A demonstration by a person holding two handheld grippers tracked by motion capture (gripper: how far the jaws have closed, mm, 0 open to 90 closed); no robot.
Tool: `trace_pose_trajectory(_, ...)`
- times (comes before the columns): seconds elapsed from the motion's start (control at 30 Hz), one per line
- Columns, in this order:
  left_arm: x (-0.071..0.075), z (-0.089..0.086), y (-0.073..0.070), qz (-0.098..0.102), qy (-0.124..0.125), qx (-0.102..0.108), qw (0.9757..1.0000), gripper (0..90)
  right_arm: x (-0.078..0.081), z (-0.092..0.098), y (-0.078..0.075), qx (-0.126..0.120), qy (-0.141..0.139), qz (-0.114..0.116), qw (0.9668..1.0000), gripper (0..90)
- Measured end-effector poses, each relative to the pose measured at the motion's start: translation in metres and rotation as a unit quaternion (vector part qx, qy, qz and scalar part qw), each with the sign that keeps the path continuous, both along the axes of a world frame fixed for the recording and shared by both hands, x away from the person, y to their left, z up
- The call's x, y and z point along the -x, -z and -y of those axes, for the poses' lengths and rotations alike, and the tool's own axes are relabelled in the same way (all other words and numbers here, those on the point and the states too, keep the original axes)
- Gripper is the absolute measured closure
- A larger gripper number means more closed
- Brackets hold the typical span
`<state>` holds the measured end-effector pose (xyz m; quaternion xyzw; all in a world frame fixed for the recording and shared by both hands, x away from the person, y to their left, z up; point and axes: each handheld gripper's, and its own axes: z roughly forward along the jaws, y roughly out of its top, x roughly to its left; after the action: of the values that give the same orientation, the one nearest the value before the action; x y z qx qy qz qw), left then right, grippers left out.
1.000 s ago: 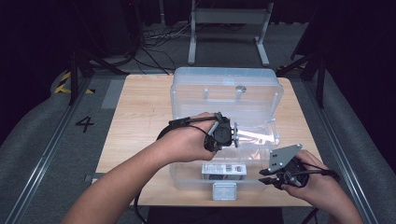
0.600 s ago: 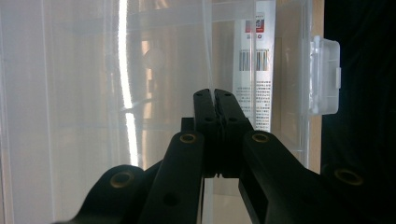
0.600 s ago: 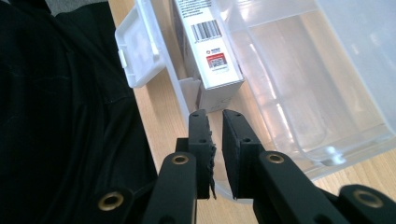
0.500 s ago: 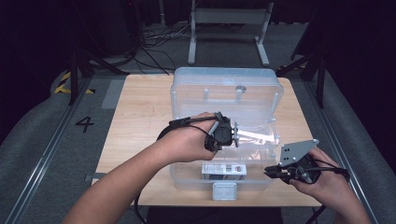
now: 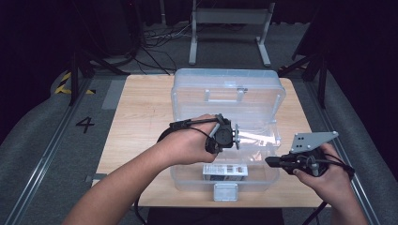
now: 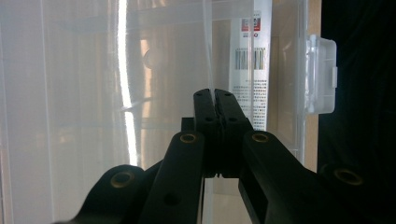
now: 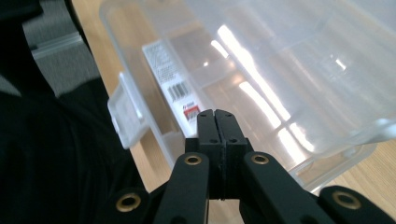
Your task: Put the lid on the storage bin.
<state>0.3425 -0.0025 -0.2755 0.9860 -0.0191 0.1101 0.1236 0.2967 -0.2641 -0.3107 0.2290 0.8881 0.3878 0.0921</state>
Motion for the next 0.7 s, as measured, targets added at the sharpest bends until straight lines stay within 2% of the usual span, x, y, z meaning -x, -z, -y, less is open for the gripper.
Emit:
trace_pose_trajectory(0.07, 0.000, 0.000, 0.000, -0.001, 0.002, -0.002, 1.0000, 88.8, 0.000, 0.003, -0.001, -0.012, 0.011, 0.009, 0.9998, 90.0)
trace_pose_trajectory(0.1, 0.000, 0.000, 0.000, -0.001, 0.002, -0.002, 1.0000, 88.8, -0.001, 0.005, -0.003, -0.026, 0.022, 0.016, 0.9993, 90.0)
trace_pose_trajectory(0.17, 0.000, 0.000, 0.000, -0.001, 0.002, -0.003, 1.0000, 88.8, -0.001, 0.006, -0.003, -0.031, 0.027, 0.021, 0.9989, 90.0)
trace_pose_trajectory(0.27, 0.000, 0.000, 0.000, -0.005, 0.002, -0.003, 1.0000, 88.8, -0.002, 0.010, -0.006, -0.060, 0.045, 0.036, 0.9965, 90.0)
trace_pose_trajectory(0.37, 0.001, 0.000, 0.001, -0.008, 0.001, 0.000, 1.0000, 88.8, -0.002, 0.013, -0.007, -0.078, 0.055, 0.045, 0.9944, 90.0)
trace_pose_trajectory(0.5, 0.002, -0.001, 0.002, -0.009, 0.000, 0.002, 1.0000, 88.8, -0.003, 0.017, -0.008, -0.090, 0.069, 0.051, 0.9922, 90.0)
trace_pose_trajectory(0.7, 0.001, -0.002, 0.003, -0.023, 0.003, 0.001, 0.9997, 88.8, -0.006, 0.021, -0.008, -0.109, 0.082, 0.056, 0.9890, 90.0)
